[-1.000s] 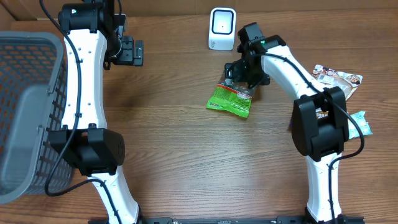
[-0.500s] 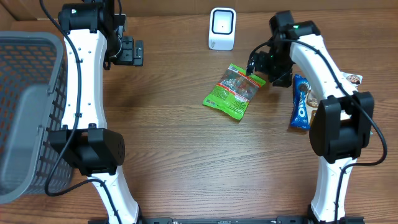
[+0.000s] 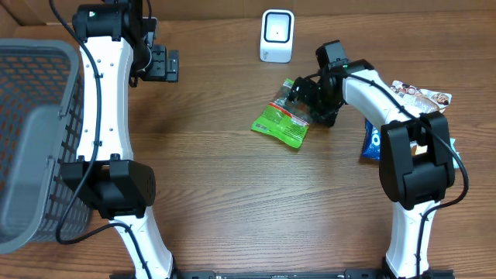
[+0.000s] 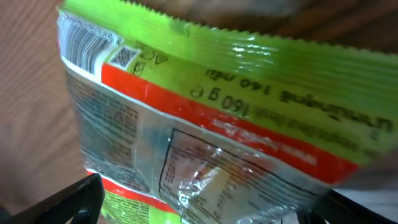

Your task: Scan the item barcode

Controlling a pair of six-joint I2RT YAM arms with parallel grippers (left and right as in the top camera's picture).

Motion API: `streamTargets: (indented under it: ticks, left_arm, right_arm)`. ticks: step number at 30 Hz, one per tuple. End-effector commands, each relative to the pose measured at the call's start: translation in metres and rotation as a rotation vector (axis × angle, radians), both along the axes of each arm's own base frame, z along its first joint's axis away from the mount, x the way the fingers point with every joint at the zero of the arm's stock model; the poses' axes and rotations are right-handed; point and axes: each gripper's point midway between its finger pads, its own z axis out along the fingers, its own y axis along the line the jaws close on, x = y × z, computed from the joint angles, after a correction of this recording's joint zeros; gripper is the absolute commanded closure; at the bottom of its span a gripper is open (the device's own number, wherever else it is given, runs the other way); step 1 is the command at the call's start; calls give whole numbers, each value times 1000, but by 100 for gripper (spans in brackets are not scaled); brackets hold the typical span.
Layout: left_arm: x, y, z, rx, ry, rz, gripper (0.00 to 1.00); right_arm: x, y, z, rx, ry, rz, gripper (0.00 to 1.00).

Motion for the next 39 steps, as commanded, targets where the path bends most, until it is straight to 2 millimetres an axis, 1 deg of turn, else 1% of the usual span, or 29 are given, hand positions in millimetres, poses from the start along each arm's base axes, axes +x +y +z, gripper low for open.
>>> streamTargets:
  ticks: [1,4,7,8,12,13,15,16,18,20,22,24,27,28,30,33,34,39]
  left_arm:
    - [2,-4,-1,0,0,-26,0]
    - [2,-4,-1,0,0,-26,0]
    - [2,-4,-1,0,0,-27,0]
    - [2,-4,-1,0,0,-27,1]
    - [2,-4,-1,1,0,-27,0]
    - [2,-4,-1,0,0,-27,0]
    - [2,-4,-1,0,0,-27,0]
    - [2,-4,-1,0,0,-27,0]
    - [2,-4,-1,0,0,-27,0]
    - [2,-4,-1,0,0,-27,0]
    - [2,-4,-1,0,0,-27,0]
    - [2,-4,-1,0,0,-27,0]
    - [2,-4,-1,0,0,-26,0]
    - [2,-4,-1,0,0,-27,1]
    - [2,-4,-1,0,0,-27,0]
    - [2,-4,-1,0,0,-27,1]
    - [2,-4,-1,0,0,-27,0]
    - [2,-4,-1,0,0,-27,0]
  right_arm:
    - [-5,11,-17,16,11,-56,3]
    - [2,14,-25,-8,-47,-53,4]
    - [3,11,-40,-44,-66,-59,8]
    - [2,11,-45,-54,-65,-60,11]
    - [2,5,-74,-105,-64,-62,32]
    - [3,5,-79,-106,-64,-62,40]
    - [5,6,-87,-100,-67,-60,64]
    - [6,7,-88,-100,-76,-48,68]
    - [9,10,-86,-94,-101,-11,71]
    - [10,19,-82,-49,-130,59,73]
    - [8,30,-77,11,-148,128,78]
    - [7,41,-67,95,-166,204,82]
    - [3,54,-41,265,-224,362,87]
    - [1,54,-27,336,-240,408,91]
    - [-2,48,-12,400,-249,434,96]
    - [-7,42,9,482,-273,472,96]
    - [-9,40,19,516,-293,490,96]
    - [-8,36,54,560,-359,515,96]
